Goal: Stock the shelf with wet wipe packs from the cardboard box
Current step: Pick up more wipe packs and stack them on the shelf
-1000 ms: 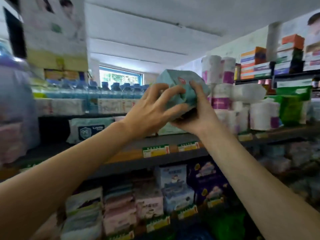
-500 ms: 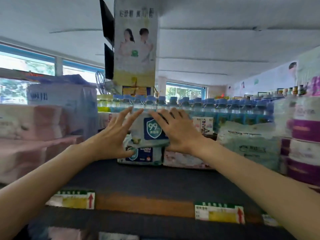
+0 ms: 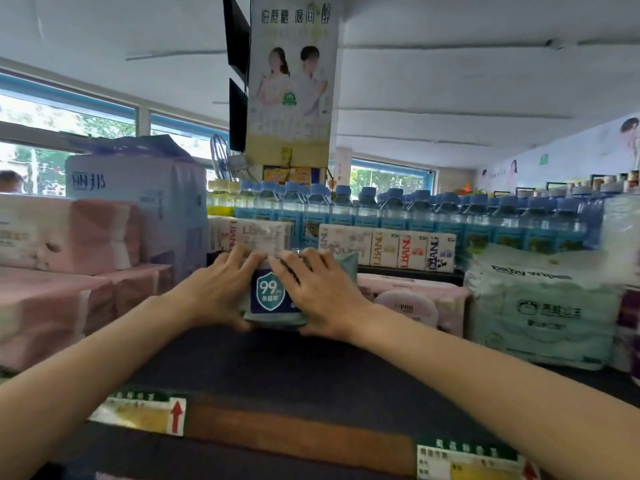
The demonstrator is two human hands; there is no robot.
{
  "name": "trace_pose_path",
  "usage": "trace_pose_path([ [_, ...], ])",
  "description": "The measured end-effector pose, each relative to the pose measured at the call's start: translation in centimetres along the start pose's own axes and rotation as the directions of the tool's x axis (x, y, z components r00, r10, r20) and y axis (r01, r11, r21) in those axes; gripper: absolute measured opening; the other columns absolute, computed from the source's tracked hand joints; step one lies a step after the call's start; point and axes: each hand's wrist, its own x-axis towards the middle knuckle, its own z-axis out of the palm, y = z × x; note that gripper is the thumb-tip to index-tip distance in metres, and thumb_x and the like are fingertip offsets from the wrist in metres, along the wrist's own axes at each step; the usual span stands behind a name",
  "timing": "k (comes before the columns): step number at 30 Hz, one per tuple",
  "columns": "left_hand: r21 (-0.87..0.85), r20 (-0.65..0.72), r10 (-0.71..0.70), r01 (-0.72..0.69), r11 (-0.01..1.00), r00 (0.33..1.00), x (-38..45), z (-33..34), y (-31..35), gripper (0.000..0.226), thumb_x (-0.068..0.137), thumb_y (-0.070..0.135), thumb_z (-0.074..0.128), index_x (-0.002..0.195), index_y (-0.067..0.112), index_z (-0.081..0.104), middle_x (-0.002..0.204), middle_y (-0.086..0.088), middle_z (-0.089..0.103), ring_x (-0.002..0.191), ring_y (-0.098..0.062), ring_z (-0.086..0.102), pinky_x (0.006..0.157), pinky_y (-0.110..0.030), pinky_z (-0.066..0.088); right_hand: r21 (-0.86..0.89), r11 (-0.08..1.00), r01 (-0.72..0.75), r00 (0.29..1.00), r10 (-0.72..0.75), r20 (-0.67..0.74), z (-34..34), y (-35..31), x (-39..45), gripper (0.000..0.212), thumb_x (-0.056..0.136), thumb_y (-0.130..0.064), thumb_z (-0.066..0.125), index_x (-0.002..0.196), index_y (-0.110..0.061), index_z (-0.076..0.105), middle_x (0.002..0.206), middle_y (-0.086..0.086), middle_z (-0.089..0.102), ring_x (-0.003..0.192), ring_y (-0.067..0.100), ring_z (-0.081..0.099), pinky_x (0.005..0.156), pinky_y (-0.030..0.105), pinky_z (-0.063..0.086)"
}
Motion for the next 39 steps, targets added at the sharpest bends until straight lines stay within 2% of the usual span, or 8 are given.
trace_pose_path([
  [3, 0.271, 0.113, -0.056, 0.024, 0.962, 0.992, 1.1, 0.7, 0.6, 0.107, 0.063, 0.059, 0.069, 0.142, 0.016, 0.01, 0.134, -0.003, 0.027, 0.126, -0.022, 0.037, 0.105, -0.035, 0.036, 0.057, 0.994, 0.097, 0.975, -0.107, 0.194, 0.0, -0.4, 1.1, 0.103, 0.066, -0.054, 0.072, 0.144, -0.009, 0.022, 0.143, 0.01, 0.033, 0.124, 0.031, 0.036, 0.1, 0.043, 0.033],
  [6, 0.397, 0.174, -0.046, -0.028, 0.917, 0.984, 1.1, 0.1, 0.1, 0.11, 0.063, 0.064, 0.066, 0.143, 0.016, 0.009, 0.137, -0.003, 0.029, 0.127, -0.022, 0.037, 0.103, -0.037, 0.033, 0.342, 0.94, -0.006, 0.925, -0.125, 0.358, -1.1, 1.3, 2.3, 0.098, 0.072, -0.059, 0.066, 0.147, -0.017, 0.018, 0.145, 0.005, 0.03, 0.129, 0.026, 0.03, 0.105, 0.042, 0.029],
  [14, 0.244, 0.354, -0.112, 0.024, 0.969, 0.929, -0.3, -1.7, 0.8, 0.107, 0.067, 0.057, 0.07, 0.146, 0.021, 0.007, 0.145, -0.007, 0.022, 0.135, -0.029, 0.024, 0.111, -0.048, 0.022, 0.311, 0.936, -0.164, 0.838, -0.033, 0.544, -2.2, 1.2, 0.6, 0.091, 0.077, -0.056, 0.063, 0.147, -0.018, 0.018, 0.151, 0.003, 0.026, 0.135, 0.023, 0.026, 0.111, 0.041, 0.029],
  [18, 0.142, 0.171, -0.01, -0.014, 0.99, 0.985, -1.8, -4.0, 2.7, 0.063, 0.083, 0.051, 0.056, 0.135, 0.022, 0.037, 0.142, -0.007, 0.034, 0.134, -0.031, 0.027, 0.11, -0.052, 0.022, 0.144, 0.938, -0.315, 0.811, 0.187, 0.555, -6.4, 2.4, -2.7, 0.062, 0.085, -0.044, 0.058, 0.138, -0.019, 0.038, 0.15, 0.005, 0.026, 0.139, 0.027, 0.018, 0.113, 0.046, 0.024],
  [23, -0.204, -0.16, 0.267, -0.296, 0.933, 0.95, -4.3, -6.6, 9.8, 0.034, 0.089, 0.032, 0.051, 0.121, 0.02, 0.054, 0.132, -0.007, 0.046, 0.124, -0.03, 0.041, 0.103, -0.047, 0.033, -0.048, 0.812, -0.582, 0.601, 0.469, 0.647, -15.2, 1.3, -10.8, 0.047, 0.089, -0.034, 0.057, 0.13, -0.014, 0.048, 0.147, 0.009, 0.027, 0.136, 0.03, 0.021, 0.111, 0.038, 0.021],
  [28, -0.341, -0.297, 0.654, -0.717, 0.608, 0.696, -9.8, -6.7, 21.7, 0.026, 0.086, 0.022, 0.052, 0.107, 0.01, 0.063, 0.114, -0.015, 0.055, 0.107, -0.034, 0.051, 0.094, -0.044, 0.043, -0.186, 0.572, -0.799, 0.262, 0.609, 0.749, -26.0, -4.0, -22.8, 0.041, 0.087, -0.035, 0.06, 0.125, -0.022, 0.052, 0.133, 0.003, 0.044, 0.123, 0.023, 0.042, 0.1, 0.033, 0.038],
  [32, -0.4, -0.168, 0.918, -0.876, 0.27, 0.36, -18.8, -7.1, 34.1, 0.029, 0.091, 0.024, 0.051, 0.118, 0.015, 0.055, 0.119, -0.01, 0.051, 0.102, -0.028, 0.053, 0.084, -0.038, 0.046, -0.351, 0.293, -0.889, -0.101, 0.624, 0.775, -36.5, -12.8, -33.7, 0.039, 0.09, -0.031, 0.058, 0.125, -0.015, 0.053, 0.121, 0.001, 0.058, 0.11, 0.019, 0.056, 0.088, 0.022, 0.042],
  [39, -0.329, -0.053, 0.979, -0.922, -0.202, -0.195, -43.7, -6.7, 49.6, 0.032, 0.094, 0.025, 0.043, 0.124, 0.018, 0.05, 0.13, -0.006, 0.048, 0.125, -0.023, 0.046, 0.096, -0.038, 0.04, -0.706, -0.169, -0.688, -0.684, 0.476, 0.553, -54.1, -33.8, -49.5, 0.031, 0.09, -0.024, 0.057, 0.113, -0.004, 0.059, 0.11, 0.007, 0.065, 0.102, 0.022, 0.061, 0.083, 0.028, 0.046],
])
